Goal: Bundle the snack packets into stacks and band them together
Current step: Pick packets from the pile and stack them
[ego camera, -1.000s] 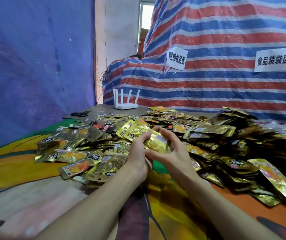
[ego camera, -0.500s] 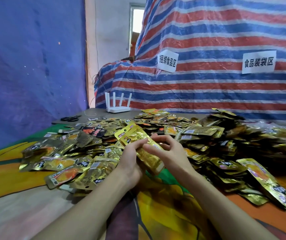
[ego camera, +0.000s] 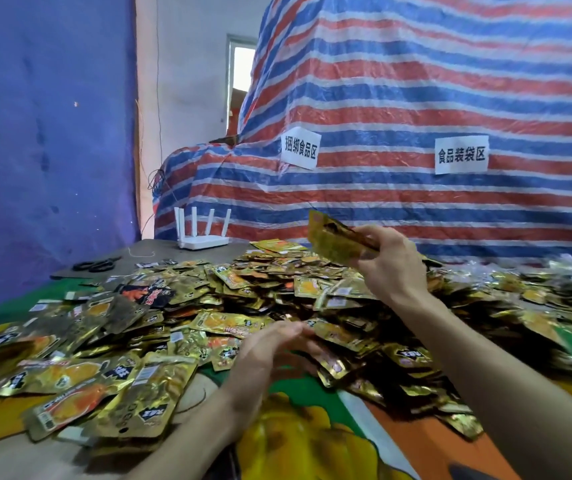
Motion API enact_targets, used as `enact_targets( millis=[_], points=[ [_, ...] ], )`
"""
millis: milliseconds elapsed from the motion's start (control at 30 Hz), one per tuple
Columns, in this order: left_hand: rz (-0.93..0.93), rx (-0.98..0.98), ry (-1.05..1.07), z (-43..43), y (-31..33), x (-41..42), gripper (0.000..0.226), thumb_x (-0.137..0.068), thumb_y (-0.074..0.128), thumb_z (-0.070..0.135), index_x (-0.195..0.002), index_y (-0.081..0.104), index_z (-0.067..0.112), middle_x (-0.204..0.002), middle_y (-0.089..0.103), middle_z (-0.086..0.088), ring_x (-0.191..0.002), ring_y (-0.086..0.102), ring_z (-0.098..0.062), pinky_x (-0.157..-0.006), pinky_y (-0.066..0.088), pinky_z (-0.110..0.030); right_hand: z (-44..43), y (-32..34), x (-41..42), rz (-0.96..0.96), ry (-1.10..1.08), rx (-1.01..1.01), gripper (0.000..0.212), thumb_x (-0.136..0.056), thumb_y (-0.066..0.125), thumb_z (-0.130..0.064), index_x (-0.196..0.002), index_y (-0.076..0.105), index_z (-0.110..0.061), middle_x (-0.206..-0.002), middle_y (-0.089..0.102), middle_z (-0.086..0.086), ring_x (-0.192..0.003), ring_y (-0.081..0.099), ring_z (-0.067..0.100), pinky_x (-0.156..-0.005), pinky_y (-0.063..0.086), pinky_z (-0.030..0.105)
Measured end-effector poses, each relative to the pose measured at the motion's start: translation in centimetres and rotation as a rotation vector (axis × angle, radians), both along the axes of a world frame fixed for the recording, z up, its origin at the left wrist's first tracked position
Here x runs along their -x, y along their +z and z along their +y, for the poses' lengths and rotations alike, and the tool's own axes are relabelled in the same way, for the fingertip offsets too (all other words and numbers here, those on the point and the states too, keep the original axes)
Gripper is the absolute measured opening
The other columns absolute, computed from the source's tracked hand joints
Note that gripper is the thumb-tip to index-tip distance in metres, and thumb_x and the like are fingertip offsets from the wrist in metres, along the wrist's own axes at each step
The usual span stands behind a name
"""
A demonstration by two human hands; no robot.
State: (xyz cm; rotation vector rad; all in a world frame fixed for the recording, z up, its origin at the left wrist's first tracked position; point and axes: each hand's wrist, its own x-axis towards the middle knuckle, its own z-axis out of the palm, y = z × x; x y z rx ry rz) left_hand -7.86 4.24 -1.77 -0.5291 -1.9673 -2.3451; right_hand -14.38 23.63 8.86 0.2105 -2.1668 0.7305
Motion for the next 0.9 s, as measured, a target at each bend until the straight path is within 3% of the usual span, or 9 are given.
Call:
enact_targets(
  millis=[67, 167, 267, 367, 500, 600, 733, 800, 900],
  points=[
    [0.028, 0.036, -0.019, 0.2, 0.0, -0.1, 0.041, -0.083, 0.057, 0.048, -0.096, 0.074, 0.014, -0.094, 0.074, -0.013, -0.08, 0.069, -0.023, -0.075, 0.054, -0.031, 1.0, 0.5, 1.6, -0.008, -0.154, -0.145, 0.048, -0.088, 0.07, -0.012, -0.131, 0.065, -0.032, -0.117, 0.065, 0.004, -0.107, 0.059, 0.026, -0.086, 0.052, 0.041],
    [0.039, 0.062, -0.065, 0.2, -0.1, -0.2, 0.042, -0.086, 0.055, 0.05, -0.09, 0.075, 0.014, -0.088, 0.072, -0.014, -0.076, 0.065, -0.025, -0.072, 0.052, -0.031, 1.8, -0.5, 3.0, -0.17, -0.275, -0.323, 0.044, -0.09, 0.063, -0.015, -0.132, 0.065, -0.03, -0.125, 0.058, 0.007, -0.118, 0.049, 0.028, -0.099, 0.044, 0.042],
    [0.037, 0.043, -0.061, 0.0, -0.1, 0.0, 0.045, -0.086, 0.053, 0.052, -0.086, 0.075, 0.012, -0.083, 0.07, -0.015, -0.072, 0.064, -0.024, -0.066, 0.053, -0.026, 1.7, -1.6, 3.3, -0.409, -0.288, -0.3, 0.042, -0.086, 0.052, -0.023, -0.124, 0.069, -0.032, -0.133, 0.056, 0.011, -0.127, 0.042, 0.034, -0.107, 0.034, 0.047],
    [0.05, 0.025, -0.049, -0.2, 0.2, -0.1, 0.043, -0.086, 0.053, 0.049, -0.083, 0.075, 0.013, -0.08, 0.069, -0.015, -0.07, 0.063, -0.024, -0.064, 0.052, -0.026, 1.2, -2.4, 3.1, -0.501, -0.276, -0.348, 0.049, -0.084, 0.044, -0.033, -0.13, 0.062, -0.031, -0.138, 0.049, 0.013, -0.129, 0.04, 0.035, -0.106, 0.031, 0.051],
    [0.101, 0.067, -0.035, -0.3, 0.9, -0.6, 0.03, -0.087, 0.058, 0.036, -0.082, 0.073, 0.01, -0.076, 0.068, -0.013, -0.068, 0.061, -0.024, -0.064, 0.05, -0.028, 0.6, -2.2, 3.0, -0.51, -0.326, -0.405, 0.049, -0.088, 0.041, -0.042, -0.131, 0.058, -0.029, -0.139, 0.047, 0.018, -0.13, 0.039, 0.037, -0.108, 0.029, 0.055],
    [0.177, 0.19, 0.065, -0.1, 0.8, -0.6, 0.015, -0.095, 0.063, 0.018, -0.091, 0.071, 0.005, -0.075, 0.067, -0.005, -0.067, 0.061, -0.016, -0.063, 0.05, -0.022, -0.7, -1.7, 2.7, -0.447, -0.353, -0.407, 0.052, -0.091, 0.043, -0.046, -0.137, 0.054, -0.024, -0.143, 0.044, 0.023, -0.134, 0.036, 0.039, -0.11, 0.026, 0.058],
    [0.257, 0.345, 0.351, 0.5, 1.7, -0.6, 0.005, -0.092, 0.067, 0.019, -0.094, 0.067, 0.024, -0.087, 0.067, 0.005, -0.075, 0.059, -0.005, -0.065, 0.049, -0.017, -4.3, -1.5, 1.7, -0.201, -0.261, -0.445, 0.055, -0.089, 0.052, -0.047, -0.136, 0.054, -0.018, -0.135, 0.053, 0.019, -0.127, 0.044, 0.037, -0.106, 0.033, 0.052],
    [0.359, 0.442, 0.483, -0.1, 3.5, -0.3, 0.003, -0.088, 0.063, 0.024, -0.09, 0.063, 0.026, -0.085, 0.066, 0.007, -0.075, 0.06, -0.007, -0.067, 0.051, -0.026, -6.7, -1.9, 1.5, -0.146, -0.159, -0.444, 0.054, -0.089, 0.052, -0.049, -0.133, 0.055, -0.018, -0.131, 0.055, 0.015, -0.123, 0.046, 0.035, -0.102, 0.037, 0.05],
    [0.467, 0.755, 0.632, -3.2, 6.4, 0.9, 0.008, -0.085, 0.059, 0.024, -0.093, 0.06, 0.026, -0.092, 0.065, 0.006, -0.086, 0.063, -0.018, -0.077, 0.053, -0.037, -10.0, -3.3, 1.9, -0.201, 0.01, -0.446, 0.052, -0.088, 0.053, -0.049, -0.128, 0.054, -0.017, -0.128, 0.054, 0.013, -0.12, 0.047, 0.035, -0.099, 0.04, 0.047]
  ],
)
